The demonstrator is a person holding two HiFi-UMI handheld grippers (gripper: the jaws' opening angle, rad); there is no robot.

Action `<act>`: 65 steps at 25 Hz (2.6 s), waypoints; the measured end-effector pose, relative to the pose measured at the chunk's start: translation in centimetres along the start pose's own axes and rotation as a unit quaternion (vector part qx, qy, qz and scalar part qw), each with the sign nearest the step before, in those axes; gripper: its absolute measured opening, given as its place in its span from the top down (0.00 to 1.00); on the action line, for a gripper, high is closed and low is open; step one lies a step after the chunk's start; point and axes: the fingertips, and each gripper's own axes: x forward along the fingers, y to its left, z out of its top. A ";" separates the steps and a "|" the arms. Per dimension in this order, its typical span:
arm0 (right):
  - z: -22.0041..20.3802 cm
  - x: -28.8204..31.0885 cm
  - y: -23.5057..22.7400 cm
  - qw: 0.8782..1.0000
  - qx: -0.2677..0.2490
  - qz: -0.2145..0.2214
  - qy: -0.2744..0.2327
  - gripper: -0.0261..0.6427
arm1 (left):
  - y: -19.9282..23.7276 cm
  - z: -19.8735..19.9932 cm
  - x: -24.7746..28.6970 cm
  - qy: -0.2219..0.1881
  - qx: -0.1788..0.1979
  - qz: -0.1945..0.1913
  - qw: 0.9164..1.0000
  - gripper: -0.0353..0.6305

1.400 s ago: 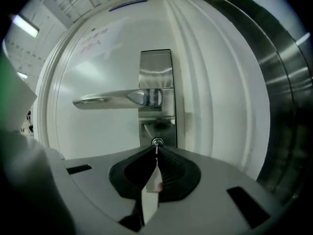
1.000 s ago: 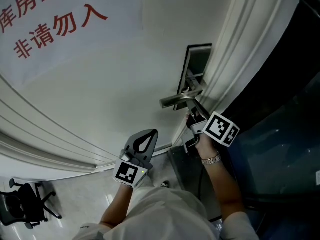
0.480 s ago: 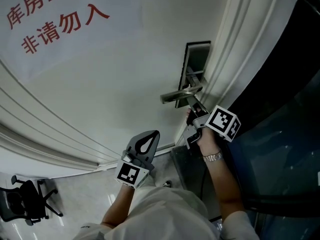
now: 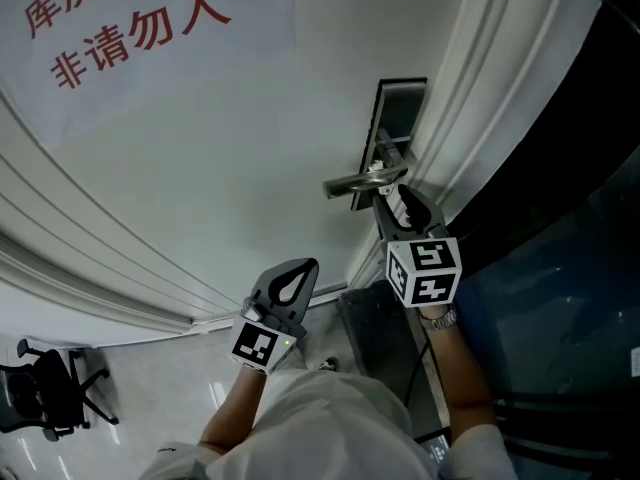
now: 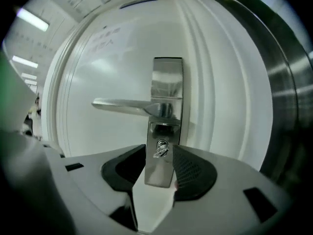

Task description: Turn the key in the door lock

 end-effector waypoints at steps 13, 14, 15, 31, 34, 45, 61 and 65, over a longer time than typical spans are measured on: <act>-0.9 1.6 0.9 0.844 -0.524 -0.106 0.047 0.74 | 0.6 -0.8 0.3 0.002 -0.005 -0.007 1.000 0.94; -1.0 1.8 0.9 0.831 -0.543 -0.112 0.046 0.74 | 0.7 -0.9 0.3 0.003 -0.006 -0.007 1.000 0.94; -1.1 1.9 1.0 0.822 -0.555 -0.114 0.044 0.74 | 0.9 -0.9 0.4 0.003 -0.008 -0.007 1.000 0.94; -1.5 2.8 0.6 0.792 -0.592 -0.144 0.038 0.82 | 1.4 -2.4 2.3 0.013 -0.020 -0.037 0.999 0.94; -1.5 2.8 0.6 0.816 -0.559 -0.142 0.037 0.82 | 1.3 -2.2 2.4 0.011 -0.018 -0.040 0.999 0.94; -1.1 2.7 0.4 0.894 -0.431 -0.116 0.030 0.83 | 1.0 -2.0 1.8 0.009 -0.021 -0.029 0.999 0.94; -0.8 2.7 0.2 0.950 -0.302 -0.075 0.021 0.85 | 0.2 -1.9 0.7 0.010 -0.021 -0.008 1.000 0.94; -0.8 2.7 -0.1 0.959 -0.273 -0.072 0.017 0.90 | 0.2 -1.9 0.5 0.012 -0.024 -0.004 1.000 0.94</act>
